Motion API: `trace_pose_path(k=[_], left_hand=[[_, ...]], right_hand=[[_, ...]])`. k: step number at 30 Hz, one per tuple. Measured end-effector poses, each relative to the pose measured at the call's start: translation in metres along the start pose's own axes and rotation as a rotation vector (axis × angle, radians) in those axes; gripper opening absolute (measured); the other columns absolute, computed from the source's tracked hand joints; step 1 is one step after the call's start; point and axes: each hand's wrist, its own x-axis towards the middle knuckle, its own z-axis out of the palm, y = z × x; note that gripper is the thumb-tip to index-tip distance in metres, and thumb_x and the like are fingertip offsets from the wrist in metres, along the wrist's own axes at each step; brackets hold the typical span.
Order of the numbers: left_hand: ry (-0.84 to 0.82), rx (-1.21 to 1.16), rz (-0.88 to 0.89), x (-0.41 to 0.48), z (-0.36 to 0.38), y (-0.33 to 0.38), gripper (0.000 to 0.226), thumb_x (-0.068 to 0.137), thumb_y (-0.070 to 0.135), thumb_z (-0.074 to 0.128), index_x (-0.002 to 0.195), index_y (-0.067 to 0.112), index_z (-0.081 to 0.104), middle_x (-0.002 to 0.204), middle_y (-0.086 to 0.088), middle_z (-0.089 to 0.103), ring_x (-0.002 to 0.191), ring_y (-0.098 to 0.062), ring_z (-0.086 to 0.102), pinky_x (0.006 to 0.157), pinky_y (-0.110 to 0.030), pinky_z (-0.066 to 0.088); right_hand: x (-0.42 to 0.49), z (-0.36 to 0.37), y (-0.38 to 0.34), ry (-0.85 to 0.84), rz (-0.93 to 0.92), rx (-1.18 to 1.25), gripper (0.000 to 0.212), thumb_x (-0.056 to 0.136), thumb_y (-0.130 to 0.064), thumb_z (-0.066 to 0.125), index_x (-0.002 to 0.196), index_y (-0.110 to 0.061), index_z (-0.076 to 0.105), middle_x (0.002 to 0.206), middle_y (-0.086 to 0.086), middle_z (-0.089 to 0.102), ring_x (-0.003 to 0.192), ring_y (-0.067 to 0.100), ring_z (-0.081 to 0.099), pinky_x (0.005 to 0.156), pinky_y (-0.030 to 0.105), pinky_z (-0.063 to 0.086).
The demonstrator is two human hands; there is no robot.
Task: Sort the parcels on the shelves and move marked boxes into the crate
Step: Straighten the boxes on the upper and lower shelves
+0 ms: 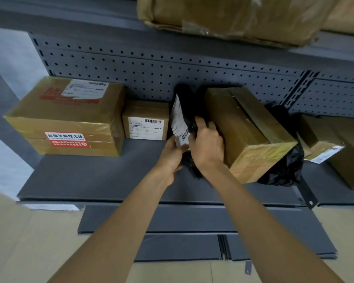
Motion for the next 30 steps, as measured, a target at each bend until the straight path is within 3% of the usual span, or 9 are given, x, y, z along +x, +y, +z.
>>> trace_pose_path(k=[2,6,11,16,21,25,30], left_hand=[[0.026,-0.079,0.02,-0.004,-0.001,-0.001,0.032,0.093,0.023,0.056,0.122,0.033,0.05,0.123,0.0,0.064,0.099,-0.015,0.061,0.079,-0.034,0.049],[-0.087,-0.209,0.004,-0.014,-0.006,-0.003,0.033,0.094,0.026,0.057,0.126,0.031,0.054,0.114,0.0,0.069,0.093,-0.017,0.066,0.07,-0.033,0.053],[-0.142,-0.159,0.092,-0.022,-0.01,-0.007,0.045,0.093,0.02,0.059,0.129,0.046,0.051,0.121,0.011,0.067,0.109,-0.017,0.064,0.078,-0.039,0.055],[-0.086,-0.16,0.194,-0.029,-0.013,-0.005,0.055,0.091,0.015,0.062,0.135,0.045,0.046,0.121,0.019,0.064,0.113,-0.009,0.061,0.084,-0.038,0.054],[-0.062,-0.123,0.237,-0.031,-0.013,0.007,0.058,0.091,0.011,0.062,0.139,0.038,0.045,0.129,0.008,0.061,0.114,-0.013,0.06,0.089,-0.04,0.054],[0.017,-0.117,0.226,-0.032,-0.016,0.009,0.057,0.088,0.007,0.064,0.137,0.032,0.05,0.118,0.008,0.067,0.103,-0.009,0.065,0.08,-0.029,0.057],[0.046,-0.055,0.18,-0.032,-0.018,0.005,0.061,0.086,0.002,0.064,0.14,0.026,0.048,0.123,0.006,0.066,0.111,-0.012,0.062,0.1,-0.039,0.048]], right_hand=[[-0.008,-0.004,0.004,0.07,0.004,0.077,0.05,0.094,-0.02,0.053,0.143,-0.018,0.04,0.127,0.017,0.05,0.1,0.038,0.06,0.081,0.041,0.048],[-0.024,-0.009,0.009,0.186,0.055,0.281,0.045,0.093,-0.016,0.054,0.138,-0.016,0.047,0.122,0.016,0.057,0.102,0.035,0.059,0.086,0.04,0.047],[-0.034,-0.013,0.018,0.225,0.121,0.452,0.037,0.094,-0.013,0.052,0.131,-0.015,0.054,0.116,0.01,0.065,0.102,0.027,0.062,0.083,0.031,0.047],[-0.028,-0.017,0.025,0.195,0.192,0.592,0.032,0.096,-0.012,0.049,0.127,-0.013,0.057,0.098,-0.005,0.061,0.083,0.006,0.049,0.067,0.004,0.031],[-0.024,-0.018,0.027,0.184,0.261,0.626,0.033,0.096,-0.016,0.048,0.128,-0.012,0.056,0.092,-0.009,0.057,0.078,0.009,0.049,0.066,0.008,0.031],[-0.021,-0.011,0.028,0.1,0.295,0.616,0.03,0.097,-0.017,0.047,0.126,-0.013,0.055,0.084,-0.01,0.057,0.062,0.0,0.05,0.052,0.014,0.035],[-0.018,0.004,0.036,-0.025,0.402,0.632,0.032,0.096,-0.017,0.044,0.127,-0.017,0.053,0.085,-0.005,0.061,0.065,0.004,0.053,0.055,0.019,0.038]])
